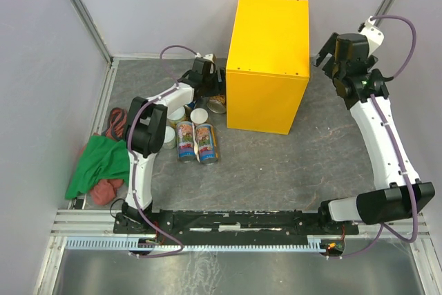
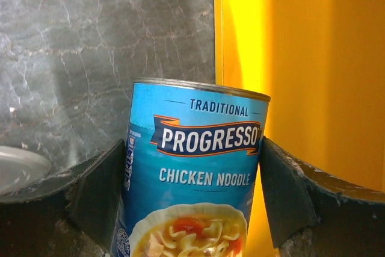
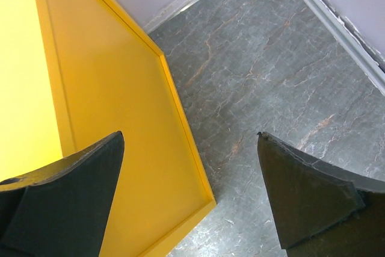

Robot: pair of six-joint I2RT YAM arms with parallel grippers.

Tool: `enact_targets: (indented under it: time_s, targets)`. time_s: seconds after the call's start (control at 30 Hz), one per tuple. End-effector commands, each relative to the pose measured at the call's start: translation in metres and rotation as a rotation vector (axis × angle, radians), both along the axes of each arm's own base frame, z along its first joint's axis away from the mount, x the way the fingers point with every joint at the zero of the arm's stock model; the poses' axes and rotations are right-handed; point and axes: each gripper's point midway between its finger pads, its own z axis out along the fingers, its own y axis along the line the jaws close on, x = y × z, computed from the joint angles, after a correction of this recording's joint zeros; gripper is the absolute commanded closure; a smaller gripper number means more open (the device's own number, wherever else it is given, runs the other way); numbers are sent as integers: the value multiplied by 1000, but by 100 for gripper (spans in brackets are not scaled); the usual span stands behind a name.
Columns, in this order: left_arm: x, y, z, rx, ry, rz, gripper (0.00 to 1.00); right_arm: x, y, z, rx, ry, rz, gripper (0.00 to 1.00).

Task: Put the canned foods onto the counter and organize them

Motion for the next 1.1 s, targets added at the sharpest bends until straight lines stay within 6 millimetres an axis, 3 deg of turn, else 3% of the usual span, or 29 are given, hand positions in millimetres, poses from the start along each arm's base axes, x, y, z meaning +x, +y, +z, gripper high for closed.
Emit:
enact_targets:
  time_s: [0.0,0.53,0.63,0.83,1.07]
  targets:
    - [10,-12,104,-142,-206,8,97,-10,-7,28,-16,-73,-31,1]
    - [-8,1,166,-206,-326,46,97,-31,-2,5,13,13,-1,1]
    - [-11,3,169,-208,-330,45,97,-36,-3,18,12,-24,1,1]
    - [-20,6,173,-234,-344,58,97,-36,4,69,5,-136,63,1]
    - [-31,15,197,-244,-402,76,97,-38,6,51,40,-78,47,1]
